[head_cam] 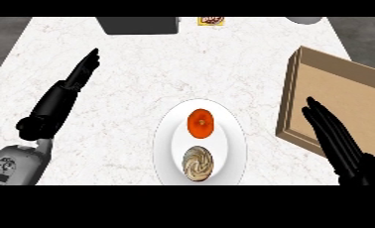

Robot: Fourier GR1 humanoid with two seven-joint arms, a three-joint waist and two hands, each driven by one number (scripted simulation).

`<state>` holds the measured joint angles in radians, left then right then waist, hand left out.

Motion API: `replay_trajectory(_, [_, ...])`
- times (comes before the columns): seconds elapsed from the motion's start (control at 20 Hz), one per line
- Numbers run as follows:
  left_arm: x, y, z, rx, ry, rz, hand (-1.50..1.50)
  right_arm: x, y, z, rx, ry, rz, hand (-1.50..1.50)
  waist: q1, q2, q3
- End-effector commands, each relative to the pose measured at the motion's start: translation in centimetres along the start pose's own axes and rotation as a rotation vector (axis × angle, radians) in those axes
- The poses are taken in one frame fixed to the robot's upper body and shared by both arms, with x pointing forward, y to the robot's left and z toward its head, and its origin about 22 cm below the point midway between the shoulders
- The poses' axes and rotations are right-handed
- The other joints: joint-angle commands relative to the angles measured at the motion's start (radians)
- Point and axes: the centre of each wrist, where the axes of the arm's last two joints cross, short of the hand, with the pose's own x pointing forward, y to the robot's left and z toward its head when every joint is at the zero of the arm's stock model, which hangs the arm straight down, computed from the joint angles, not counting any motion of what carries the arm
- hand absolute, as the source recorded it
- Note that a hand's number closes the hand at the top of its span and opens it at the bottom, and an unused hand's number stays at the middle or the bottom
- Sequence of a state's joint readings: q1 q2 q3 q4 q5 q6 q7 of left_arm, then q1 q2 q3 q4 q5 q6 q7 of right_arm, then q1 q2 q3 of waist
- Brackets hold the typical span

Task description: Pick the cupcake from the plate and place it in the cardboard box

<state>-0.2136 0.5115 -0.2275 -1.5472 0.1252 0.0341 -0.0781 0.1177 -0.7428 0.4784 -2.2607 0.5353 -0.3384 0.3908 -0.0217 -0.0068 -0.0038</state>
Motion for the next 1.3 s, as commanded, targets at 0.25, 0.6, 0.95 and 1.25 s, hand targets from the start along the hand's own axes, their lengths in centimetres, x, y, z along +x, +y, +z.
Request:
replay_trajectory(0.25, [0.1, -0.1, -0.3, -0.042, -0.016, 0.01, 0.0, 4.1, 1.2, 1.1, 0.364, 0.135, 0.327, -1.5, 0.04, 0.006, -0.002])
replay_trajectory(0.6, [0.9, -0.5, -1.8, -0.039, -0.032, 0.004, 0.0, 8.9, 5.7, -0.5, 0.475, 0.203, 0.466, -1.5, 0.044, 0.005, -0.002])
replay_trajectory(0.95, [-0.1, -0.3, -1.1, -0.021, -0.008, 0.0, 0.0, 12.7, 8.7, -2.7, 0.548, 0.297, 0.459, -1.5, 0.034, 0.005, -0.002])
replay_trajectory(1.25, [-0.6, -1.1, -1.1, -0.027, 0.002, 0.02, 0.0, 14.5, 12.7, -3.9, 0.593, 0.33, 0.473, -1.5, 0.024, 0.006, 0.001])
